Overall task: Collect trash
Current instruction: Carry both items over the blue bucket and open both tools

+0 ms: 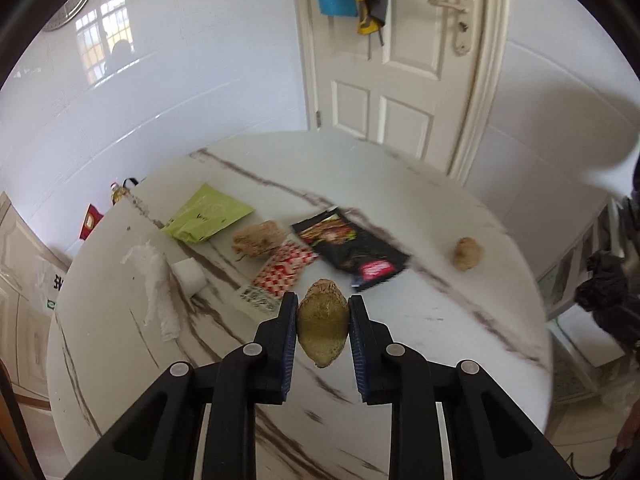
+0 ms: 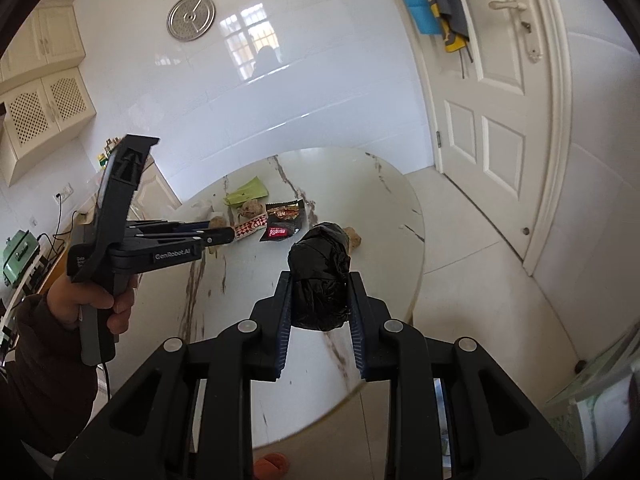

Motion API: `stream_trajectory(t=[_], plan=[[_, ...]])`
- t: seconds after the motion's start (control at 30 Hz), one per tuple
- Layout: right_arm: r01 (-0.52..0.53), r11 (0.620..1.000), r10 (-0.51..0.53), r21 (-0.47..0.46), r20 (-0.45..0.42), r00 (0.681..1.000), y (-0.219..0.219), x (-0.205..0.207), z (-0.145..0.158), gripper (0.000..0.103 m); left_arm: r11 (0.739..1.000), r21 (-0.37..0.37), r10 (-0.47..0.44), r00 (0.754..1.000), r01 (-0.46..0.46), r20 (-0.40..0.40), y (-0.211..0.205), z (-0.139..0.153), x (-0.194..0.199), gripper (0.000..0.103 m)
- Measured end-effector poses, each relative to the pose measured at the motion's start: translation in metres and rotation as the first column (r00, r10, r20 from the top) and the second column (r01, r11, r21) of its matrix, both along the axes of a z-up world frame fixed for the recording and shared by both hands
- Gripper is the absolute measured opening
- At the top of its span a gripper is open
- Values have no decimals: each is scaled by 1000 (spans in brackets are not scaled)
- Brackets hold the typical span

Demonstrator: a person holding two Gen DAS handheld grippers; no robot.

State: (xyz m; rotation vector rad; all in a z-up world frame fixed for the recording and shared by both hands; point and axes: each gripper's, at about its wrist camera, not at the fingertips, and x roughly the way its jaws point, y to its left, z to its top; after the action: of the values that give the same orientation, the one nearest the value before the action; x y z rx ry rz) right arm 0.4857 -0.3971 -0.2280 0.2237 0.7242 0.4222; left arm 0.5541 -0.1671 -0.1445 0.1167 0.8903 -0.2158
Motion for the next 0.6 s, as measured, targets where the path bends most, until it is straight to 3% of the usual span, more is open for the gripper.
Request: stream_trajectory(t=[0.23,0.5,0.6], plan=[[87,996,-87,3,7,996,-39,-48,4,24,980,-50,-189,981,191,43,-68,26,-57,21],[230,973,-230,21,-28,973,-102,-93,-12,24,924,-10,-382,924,382,6,-172,17,-91,21],[267,963,-266,23,-50,963,-120,-97,-23,25,905,6,-425,905,426,-18,-203,8,-87,21]])
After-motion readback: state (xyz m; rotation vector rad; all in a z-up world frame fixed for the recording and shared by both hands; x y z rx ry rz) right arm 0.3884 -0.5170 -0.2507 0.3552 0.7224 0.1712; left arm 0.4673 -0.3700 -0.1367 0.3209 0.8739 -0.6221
